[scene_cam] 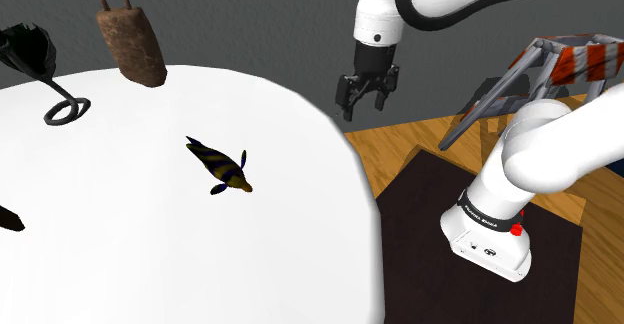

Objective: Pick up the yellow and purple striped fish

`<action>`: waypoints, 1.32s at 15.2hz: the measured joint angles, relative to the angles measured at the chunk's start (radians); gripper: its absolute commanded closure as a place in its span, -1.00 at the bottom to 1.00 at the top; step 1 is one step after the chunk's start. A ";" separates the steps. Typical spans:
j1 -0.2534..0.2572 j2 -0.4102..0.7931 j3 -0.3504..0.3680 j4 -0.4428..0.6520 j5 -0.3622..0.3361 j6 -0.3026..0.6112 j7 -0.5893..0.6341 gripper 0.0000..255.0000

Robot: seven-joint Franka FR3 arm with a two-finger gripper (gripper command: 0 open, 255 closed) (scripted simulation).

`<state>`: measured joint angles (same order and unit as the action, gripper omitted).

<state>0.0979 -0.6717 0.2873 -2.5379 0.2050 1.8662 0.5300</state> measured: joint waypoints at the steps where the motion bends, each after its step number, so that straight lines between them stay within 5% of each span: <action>1: -0.001 0.037 0.020 0.015 0.013 0.037 0.024 -1.00; 12: -0.021 0.331 0.214 0.138 0.063 0.396 0.292 -1.00; 20: -0.068 0.597 0.344 0.332 -0.112 0.585 0.576 -1.00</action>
<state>0.0297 -0.0751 0.6315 -2.2055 0.0931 2.4510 1.1064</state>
